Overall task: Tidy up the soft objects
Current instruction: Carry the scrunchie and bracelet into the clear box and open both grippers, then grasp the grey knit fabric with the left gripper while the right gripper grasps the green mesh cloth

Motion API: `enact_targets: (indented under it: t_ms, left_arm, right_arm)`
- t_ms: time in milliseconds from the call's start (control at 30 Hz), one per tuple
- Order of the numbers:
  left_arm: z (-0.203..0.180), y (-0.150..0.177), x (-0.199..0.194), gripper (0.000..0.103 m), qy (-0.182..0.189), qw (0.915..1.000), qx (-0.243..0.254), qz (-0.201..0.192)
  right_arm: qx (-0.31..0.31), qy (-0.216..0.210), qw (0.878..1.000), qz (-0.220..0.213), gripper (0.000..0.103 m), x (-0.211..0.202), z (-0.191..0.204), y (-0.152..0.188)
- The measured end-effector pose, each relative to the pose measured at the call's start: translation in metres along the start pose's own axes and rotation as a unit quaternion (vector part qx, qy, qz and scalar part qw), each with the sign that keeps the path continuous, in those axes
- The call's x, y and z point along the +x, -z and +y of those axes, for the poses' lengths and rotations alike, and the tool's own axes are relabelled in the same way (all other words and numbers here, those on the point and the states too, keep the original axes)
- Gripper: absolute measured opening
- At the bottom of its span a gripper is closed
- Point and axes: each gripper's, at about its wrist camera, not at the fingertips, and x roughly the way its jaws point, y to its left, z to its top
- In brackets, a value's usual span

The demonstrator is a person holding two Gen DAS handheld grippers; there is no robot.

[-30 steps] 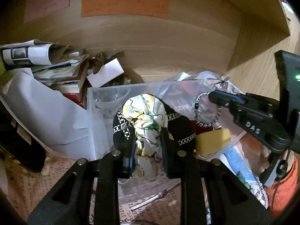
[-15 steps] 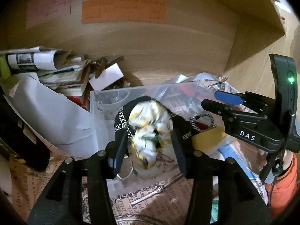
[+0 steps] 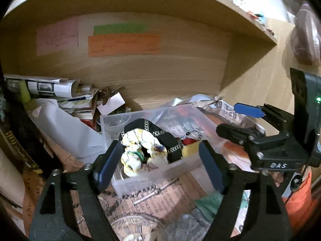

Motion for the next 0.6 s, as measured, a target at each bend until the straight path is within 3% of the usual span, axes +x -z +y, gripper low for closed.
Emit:
enact_targets:
  t_ms: [200, 600]
  left_arm:
    - [-0.004, 0.020, -0.009, 0.090, -0.001, 0.9998, 0.003, 0.018]
    - [-0.003, 0.075, 0.009, 0.091, 0.006, 0.9942, -0.019, 0.106]
  right_arm:
    - [-0.009, -0.010, 1.000, 0.009, 0.082, -0.017, 0.013, 0.025]
    - [0.010, -0.025, 0.995, 0.097, 0.082, -0.006, 0.022, 0.088]
